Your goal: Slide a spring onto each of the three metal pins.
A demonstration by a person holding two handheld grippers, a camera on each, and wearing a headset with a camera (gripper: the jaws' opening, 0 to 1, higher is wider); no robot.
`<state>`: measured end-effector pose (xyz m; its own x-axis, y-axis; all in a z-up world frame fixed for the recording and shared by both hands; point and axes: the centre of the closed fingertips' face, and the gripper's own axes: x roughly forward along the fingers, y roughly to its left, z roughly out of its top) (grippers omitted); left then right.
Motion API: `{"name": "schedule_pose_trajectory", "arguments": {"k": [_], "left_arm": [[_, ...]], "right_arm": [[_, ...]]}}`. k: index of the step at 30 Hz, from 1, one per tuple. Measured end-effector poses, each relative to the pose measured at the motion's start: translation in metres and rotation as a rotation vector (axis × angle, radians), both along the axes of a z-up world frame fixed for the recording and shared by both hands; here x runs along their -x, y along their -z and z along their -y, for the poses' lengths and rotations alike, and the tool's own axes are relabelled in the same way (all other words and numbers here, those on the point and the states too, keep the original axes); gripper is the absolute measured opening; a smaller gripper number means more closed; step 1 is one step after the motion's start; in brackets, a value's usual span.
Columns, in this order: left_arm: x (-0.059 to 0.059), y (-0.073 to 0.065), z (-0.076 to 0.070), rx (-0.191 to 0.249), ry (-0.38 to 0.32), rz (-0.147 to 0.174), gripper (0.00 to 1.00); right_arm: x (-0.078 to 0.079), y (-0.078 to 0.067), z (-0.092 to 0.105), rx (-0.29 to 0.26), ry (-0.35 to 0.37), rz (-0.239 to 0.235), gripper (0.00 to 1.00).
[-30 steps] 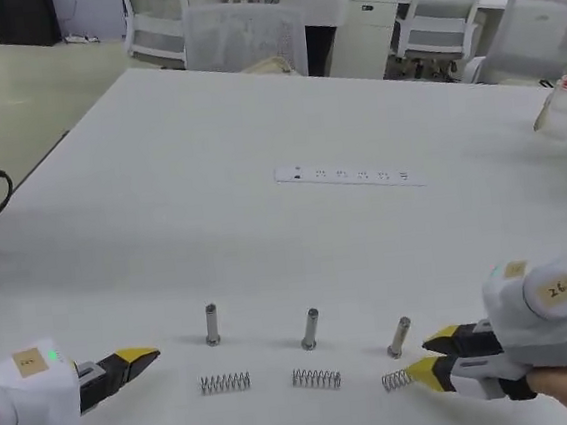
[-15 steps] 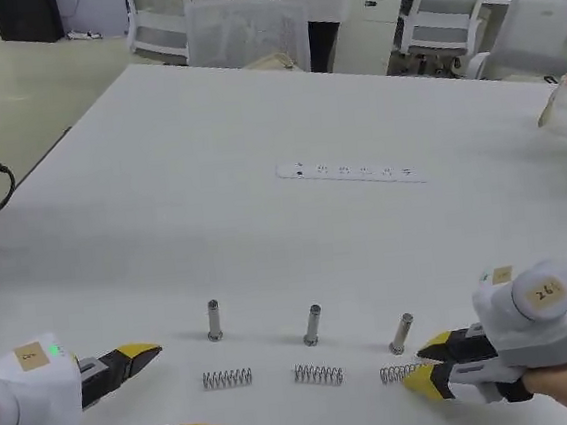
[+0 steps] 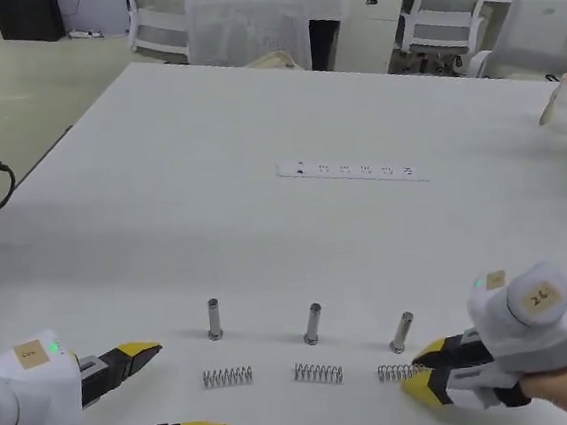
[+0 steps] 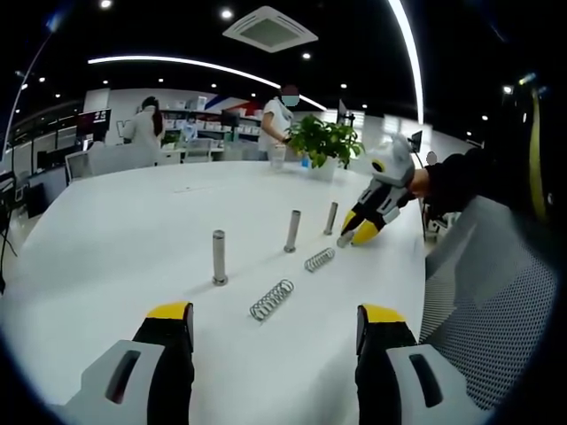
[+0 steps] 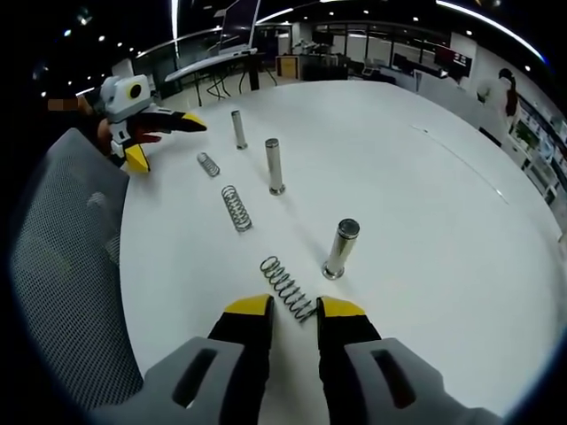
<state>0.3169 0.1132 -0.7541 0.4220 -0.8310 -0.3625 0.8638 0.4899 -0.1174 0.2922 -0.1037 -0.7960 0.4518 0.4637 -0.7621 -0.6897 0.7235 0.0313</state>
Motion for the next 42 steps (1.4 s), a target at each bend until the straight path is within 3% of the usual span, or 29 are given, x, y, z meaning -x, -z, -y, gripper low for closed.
{"name": "schedule_pose_trajectory", "arguments": {"k": [19,42], "left_arm": [[0.003,-0.001,0.001,0.001,0.011,-0.003,0.70],[0.009,-0.009,0.005,0.012,0.042,0.017,0.65]], "right_arm": [[0.008,0.001,-0.005,0.075,-0.112,0.048,0.09],[0.017,-0.010,-0.013,0.028,-0.107,0.040,0.08]]}}
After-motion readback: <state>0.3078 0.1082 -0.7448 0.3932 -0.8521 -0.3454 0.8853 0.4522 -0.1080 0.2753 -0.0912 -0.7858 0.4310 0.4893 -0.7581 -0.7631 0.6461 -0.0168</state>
